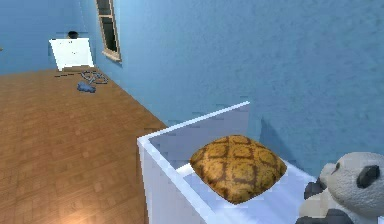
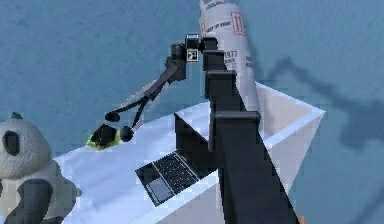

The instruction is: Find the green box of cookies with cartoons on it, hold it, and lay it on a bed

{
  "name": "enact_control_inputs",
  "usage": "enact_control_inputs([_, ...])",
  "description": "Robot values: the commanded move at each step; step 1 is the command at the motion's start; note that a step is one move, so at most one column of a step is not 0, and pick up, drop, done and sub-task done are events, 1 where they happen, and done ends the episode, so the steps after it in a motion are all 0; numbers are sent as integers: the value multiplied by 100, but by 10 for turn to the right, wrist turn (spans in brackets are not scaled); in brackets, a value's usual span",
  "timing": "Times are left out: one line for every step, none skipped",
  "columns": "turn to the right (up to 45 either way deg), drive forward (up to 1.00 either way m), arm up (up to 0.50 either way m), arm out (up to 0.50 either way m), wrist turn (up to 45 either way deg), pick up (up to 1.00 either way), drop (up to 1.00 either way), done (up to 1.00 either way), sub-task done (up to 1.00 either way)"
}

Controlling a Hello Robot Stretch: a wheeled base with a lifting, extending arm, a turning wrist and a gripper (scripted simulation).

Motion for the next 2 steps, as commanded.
enact_control_inputs([0, 0, 0, 0, 390, 0, 0, 0, 0])
enact_control_inputs([0, 0, -16, 0, 0, 0, 0, 0, 0])
